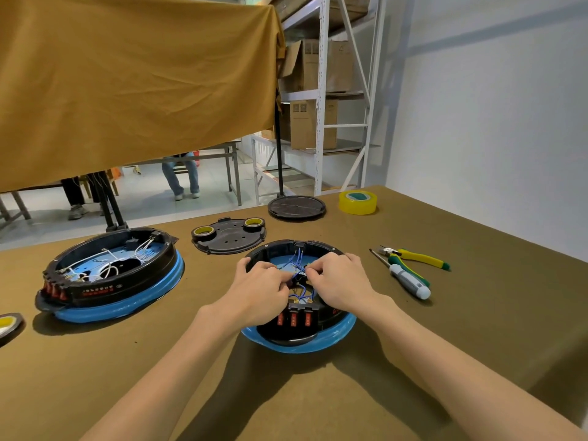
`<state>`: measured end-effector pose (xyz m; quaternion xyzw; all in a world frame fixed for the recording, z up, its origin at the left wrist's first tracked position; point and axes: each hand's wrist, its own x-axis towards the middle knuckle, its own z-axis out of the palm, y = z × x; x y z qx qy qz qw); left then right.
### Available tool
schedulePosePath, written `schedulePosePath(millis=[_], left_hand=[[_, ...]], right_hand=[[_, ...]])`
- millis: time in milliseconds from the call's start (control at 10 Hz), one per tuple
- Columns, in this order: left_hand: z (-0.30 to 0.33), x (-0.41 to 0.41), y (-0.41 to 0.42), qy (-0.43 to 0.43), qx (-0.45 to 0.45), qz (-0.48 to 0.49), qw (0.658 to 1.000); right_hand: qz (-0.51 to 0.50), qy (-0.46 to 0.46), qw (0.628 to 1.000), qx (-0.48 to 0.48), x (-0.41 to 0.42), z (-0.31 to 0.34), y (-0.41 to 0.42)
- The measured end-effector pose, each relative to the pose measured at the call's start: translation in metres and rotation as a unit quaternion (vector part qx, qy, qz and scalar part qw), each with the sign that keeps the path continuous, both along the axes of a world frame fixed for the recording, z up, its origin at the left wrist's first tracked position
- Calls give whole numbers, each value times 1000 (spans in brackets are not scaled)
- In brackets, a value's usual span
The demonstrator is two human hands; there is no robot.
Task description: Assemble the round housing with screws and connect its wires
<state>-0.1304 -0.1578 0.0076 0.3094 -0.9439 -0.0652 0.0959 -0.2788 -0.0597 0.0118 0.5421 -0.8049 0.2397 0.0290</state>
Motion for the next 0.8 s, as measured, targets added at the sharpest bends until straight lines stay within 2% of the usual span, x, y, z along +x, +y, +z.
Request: schedulePosePath(millis=[100,200,300,400,500,600,700,800], left_hand=[[4,4,2,53,13,-20,998],[-3,21,4,148,33,-25,988],[-23,44,1,207,25,-35,977],[-39,61,1,251,58,-35,966],[-48,65,6,274,58,-38,959],[-51,65,11,280,40,-38,958],[-54,67,14,285,30,-40,957],[-53,66,17,291,31,-39,955]], right_hand=[[18,-30,999,-30,0,3,6],[3,-58,993,-105,-1,-1,21],[-47,-17,992,-119,2,-13,37],[-47,-50,997,-24,-5,-22,39],[-36,-149,988,-30,-13,-18,34],[-4,-185,981,-66,-12,-3,40],[18,-184,963,-194,-4,29,64],[69,-196,895,-395,-2,100,114]])
